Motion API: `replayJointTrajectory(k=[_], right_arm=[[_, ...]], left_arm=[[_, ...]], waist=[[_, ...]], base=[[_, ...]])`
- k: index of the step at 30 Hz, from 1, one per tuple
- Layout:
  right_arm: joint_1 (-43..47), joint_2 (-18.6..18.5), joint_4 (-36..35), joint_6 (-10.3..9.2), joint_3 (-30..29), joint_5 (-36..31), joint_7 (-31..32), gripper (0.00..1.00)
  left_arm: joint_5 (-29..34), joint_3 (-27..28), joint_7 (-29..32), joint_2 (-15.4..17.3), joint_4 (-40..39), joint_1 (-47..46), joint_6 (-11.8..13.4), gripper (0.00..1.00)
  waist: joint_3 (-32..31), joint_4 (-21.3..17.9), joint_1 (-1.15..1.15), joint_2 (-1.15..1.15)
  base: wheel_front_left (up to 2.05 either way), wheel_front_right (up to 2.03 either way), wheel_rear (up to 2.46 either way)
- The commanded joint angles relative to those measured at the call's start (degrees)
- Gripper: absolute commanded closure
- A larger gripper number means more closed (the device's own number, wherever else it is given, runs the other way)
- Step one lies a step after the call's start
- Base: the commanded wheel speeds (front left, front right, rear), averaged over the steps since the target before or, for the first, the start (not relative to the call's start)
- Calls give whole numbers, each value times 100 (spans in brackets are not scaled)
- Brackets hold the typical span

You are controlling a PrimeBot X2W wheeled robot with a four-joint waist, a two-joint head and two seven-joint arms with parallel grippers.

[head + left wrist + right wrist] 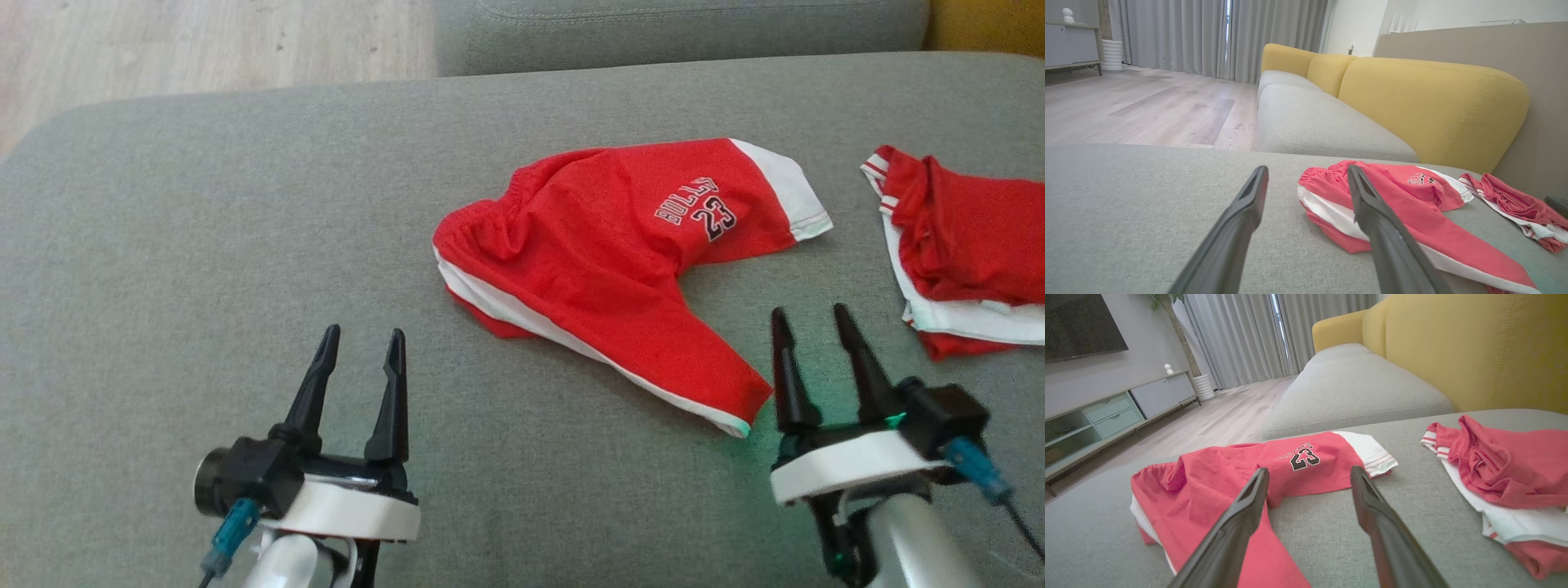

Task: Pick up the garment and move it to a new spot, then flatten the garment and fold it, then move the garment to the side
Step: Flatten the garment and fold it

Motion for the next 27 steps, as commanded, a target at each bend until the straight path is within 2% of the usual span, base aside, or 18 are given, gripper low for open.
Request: replayJointTrajectory(k=[1, 5, 9, 14, 21, 27], right_arm=[[-23, -10, -97, -5, 254, -82, -75, 0], [173, -10, 60, -5, 573, -183, 85, 0], [433, -10, 350, -5, 860, -385, 539, 0], [466, -10, 522, -5, 898, -284, 717, 0], [328, -10, 671, -5, 984, -166, 662, 0], [227, -10, 726, -5, 900, -480, 495, 0]], left_arm=[[130, 343, -54, -54, -139, -169, -93, 0], [306, 532, -54, -224, -33, -100, -302, 0], [474, 673, -54, -391, 90, -46, -502, 0], [592, 760, -54, -488, 171, -46, -628, 0], [699, 835, -54, -549, 267, -47, -737, 0], [755, 871, -54, -571, 324, -55, -791, 0]], waist=[[-8, -57, 0, 0], [-40, -164, 0, 0], [-77, -253, 0, 0], [-81, -267, 0, 0], [-29, -213, 0, 0], [-25, -172, 0, 0]], base=[[0, 0, 0], [0, 0, 0], [0, 0, 0], [0, 0, 0], [0, 0, 0], [0, 0, 0]])
